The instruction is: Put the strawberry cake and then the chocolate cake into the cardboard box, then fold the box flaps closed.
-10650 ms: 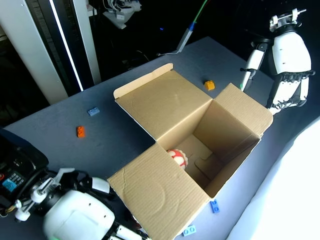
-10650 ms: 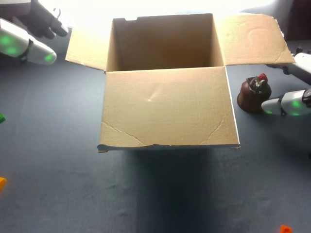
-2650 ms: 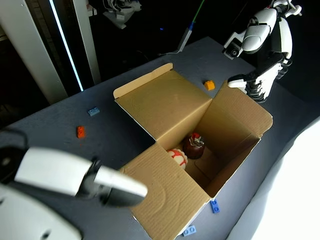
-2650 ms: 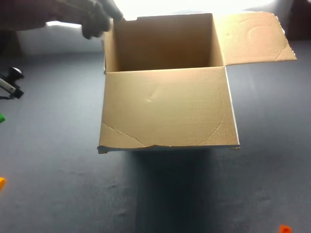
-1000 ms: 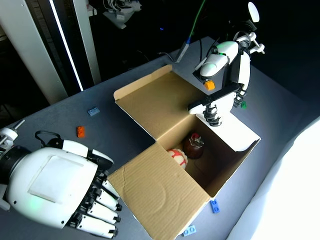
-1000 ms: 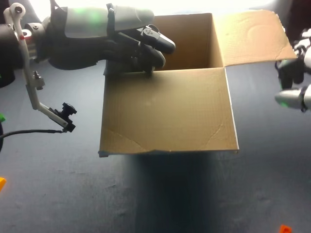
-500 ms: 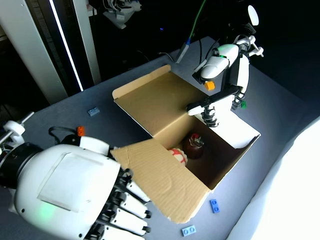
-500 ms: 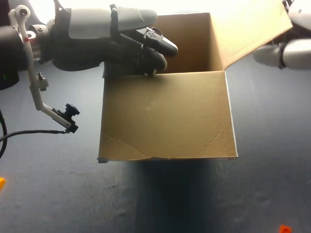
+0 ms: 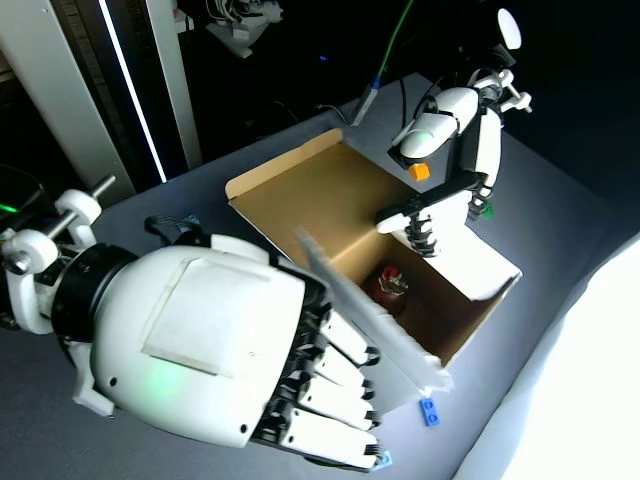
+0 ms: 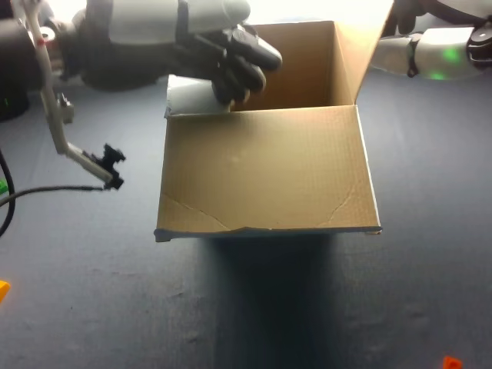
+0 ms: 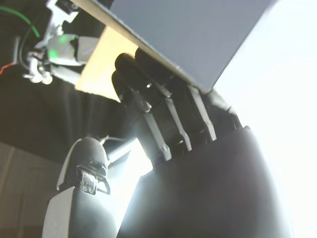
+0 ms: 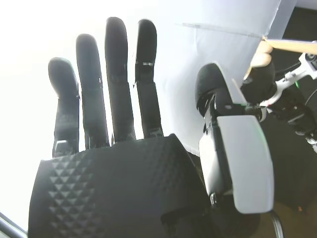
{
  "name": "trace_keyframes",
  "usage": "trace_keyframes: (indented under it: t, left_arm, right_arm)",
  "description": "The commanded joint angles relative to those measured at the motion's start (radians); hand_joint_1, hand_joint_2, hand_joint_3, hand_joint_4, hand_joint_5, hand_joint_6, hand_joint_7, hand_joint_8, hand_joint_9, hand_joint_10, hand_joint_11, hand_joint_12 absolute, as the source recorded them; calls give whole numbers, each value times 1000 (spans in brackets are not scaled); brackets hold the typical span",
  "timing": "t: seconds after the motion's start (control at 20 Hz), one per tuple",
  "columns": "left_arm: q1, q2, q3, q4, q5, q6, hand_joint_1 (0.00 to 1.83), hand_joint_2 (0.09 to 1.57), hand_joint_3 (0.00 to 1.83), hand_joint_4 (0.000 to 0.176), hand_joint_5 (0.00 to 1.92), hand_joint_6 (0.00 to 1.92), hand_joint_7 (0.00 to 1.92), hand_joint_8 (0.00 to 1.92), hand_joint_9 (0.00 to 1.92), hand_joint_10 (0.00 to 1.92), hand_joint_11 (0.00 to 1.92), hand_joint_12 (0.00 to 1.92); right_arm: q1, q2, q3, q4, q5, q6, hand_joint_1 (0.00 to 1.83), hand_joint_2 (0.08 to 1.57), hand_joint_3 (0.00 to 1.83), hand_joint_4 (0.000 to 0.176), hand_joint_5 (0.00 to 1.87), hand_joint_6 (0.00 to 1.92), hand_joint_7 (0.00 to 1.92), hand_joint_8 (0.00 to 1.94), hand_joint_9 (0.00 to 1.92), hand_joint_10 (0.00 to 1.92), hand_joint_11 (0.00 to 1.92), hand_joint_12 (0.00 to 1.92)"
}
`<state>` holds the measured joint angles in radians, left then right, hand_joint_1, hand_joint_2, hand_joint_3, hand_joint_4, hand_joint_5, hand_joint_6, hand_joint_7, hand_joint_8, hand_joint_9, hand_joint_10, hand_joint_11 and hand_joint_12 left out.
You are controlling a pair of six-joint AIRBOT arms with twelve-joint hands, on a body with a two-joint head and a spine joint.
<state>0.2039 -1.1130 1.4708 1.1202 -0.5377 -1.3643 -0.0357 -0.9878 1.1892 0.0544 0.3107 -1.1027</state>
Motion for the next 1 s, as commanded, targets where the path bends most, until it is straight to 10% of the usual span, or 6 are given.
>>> trace_keyframes:
  t: [0.0, 0.35, 0.95]
  left_arm:
    - [-24, 4, 9, -47, -56, -24, 189, 1241, 1, 0, 930, 0, 930, 501, 730, 1105, 486, 1504]
    - [-129, 18, 73, 165, -60, -161, 263, 1239, 1, 0, 969, 0, 1082, 172, 754, 1019, 427, 1559]
    - [-125, 141, 102, 571, -44, -425, 291, 1242, 0, 0, 969, 0, 1097, 146, 747, 1016, 444, 1514]
  right_arm:
    - [22, 6, 8, -9, 116, -1, 114, 1285, 4, 0, 641, 940, 682, 980, 456, 1407, 235, 1921]
    - [38, -61, 45, -75, 103, 0, 218, 1263, 0, 0, 636, 967, 661, 1027, 427, 1411, 183, 1921]
    - [18, -113, 44, -103, 96, 0, 158, 1278, 0, 0, 603, 974, 651, 1066, 451, 1426, 175, 1921]
